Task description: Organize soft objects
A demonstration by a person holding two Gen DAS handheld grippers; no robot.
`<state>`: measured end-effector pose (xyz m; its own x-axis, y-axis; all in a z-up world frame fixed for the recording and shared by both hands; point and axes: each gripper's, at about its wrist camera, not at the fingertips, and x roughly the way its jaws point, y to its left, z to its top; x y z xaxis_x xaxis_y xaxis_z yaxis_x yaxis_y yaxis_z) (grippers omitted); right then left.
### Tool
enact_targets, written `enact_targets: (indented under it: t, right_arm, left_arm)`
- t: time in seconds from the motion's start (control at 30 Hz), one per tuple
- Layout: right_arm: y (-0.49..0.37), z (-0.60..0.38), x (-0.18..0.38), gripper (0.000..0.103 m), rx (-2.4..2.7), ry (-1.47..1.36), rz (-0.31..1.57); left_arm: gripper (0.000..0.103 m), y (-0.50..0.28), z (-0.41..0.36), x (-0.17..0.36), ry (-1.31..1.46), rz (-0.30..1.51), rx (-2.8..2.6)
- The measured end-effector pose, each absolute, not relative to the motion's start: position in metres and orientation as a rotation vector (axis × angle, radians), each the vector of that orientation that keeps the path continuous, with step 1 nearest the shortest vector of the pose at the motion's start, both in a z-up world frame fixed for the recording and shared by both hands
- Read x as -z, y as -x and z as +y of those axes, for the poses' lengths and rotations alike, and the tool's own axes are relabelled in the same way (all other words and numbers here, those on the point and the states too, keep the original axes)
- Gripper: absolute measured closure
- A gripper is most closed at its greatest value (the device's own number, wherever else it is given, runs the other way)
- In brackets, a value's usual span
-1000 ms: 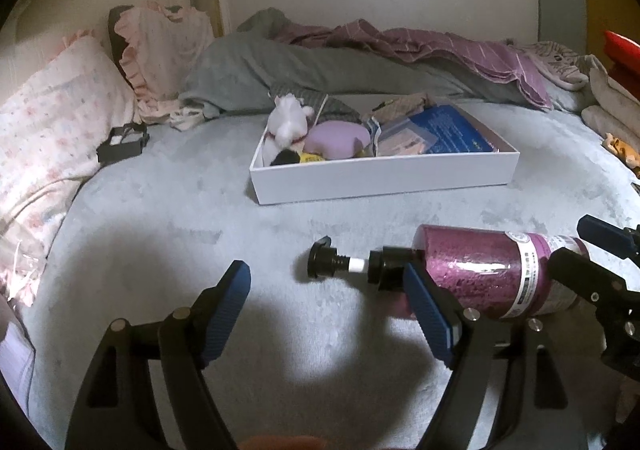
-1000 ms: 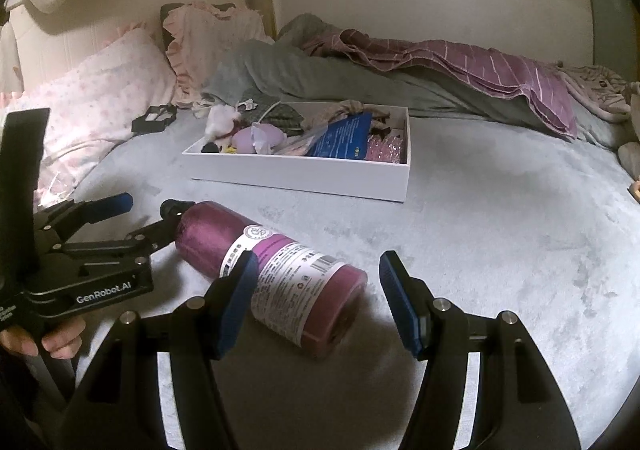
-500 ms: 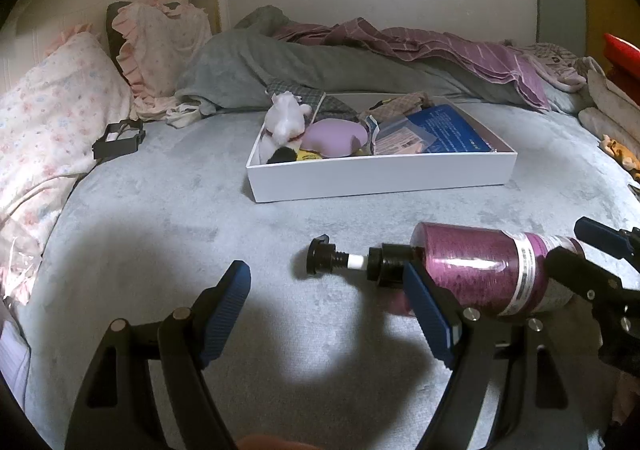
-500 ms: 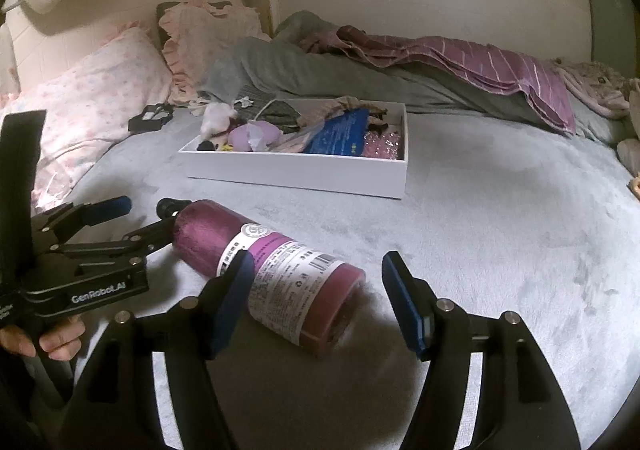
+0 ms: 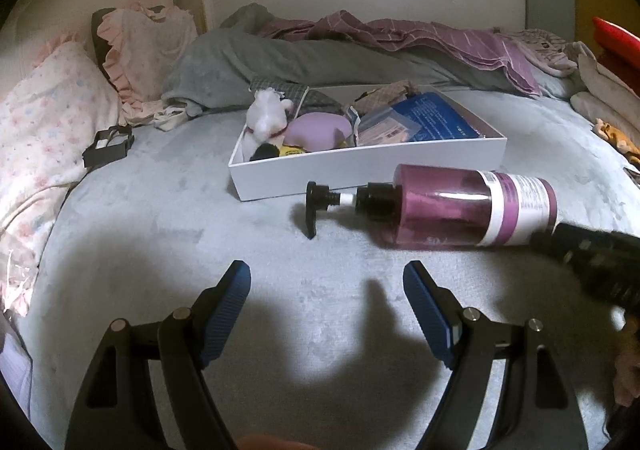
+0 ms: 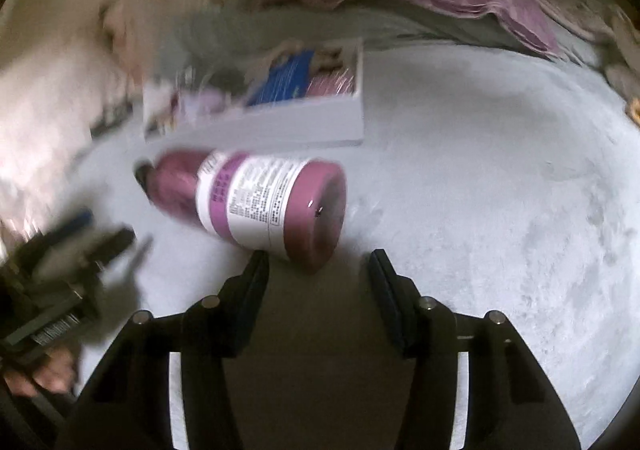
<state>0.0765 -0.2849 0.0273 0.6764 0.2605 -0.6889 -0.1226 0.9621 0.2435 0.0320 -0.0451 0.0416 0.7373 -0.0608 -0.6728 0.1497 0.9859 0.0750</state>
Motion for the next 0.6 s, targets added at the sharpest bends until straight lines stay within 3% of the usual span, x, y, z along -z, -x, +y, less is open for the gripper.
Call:
enact_targets:
  t: [0.13,0.6]
  right_arm:
    - [-0.064,-0.299,-0.041,0.05,-0.2,-0.268,0.674]
    - [-0.074,-0.291,-0.031,0.049,-0.199,-0.236,0.753]
  left_arm:
    - [0.024,-0.032,-0.045,-0.041,-0.127,0.735,0.116]
    - [0.024,-0.033,-0.044,-0.039,-0.127,0.75,0.116]
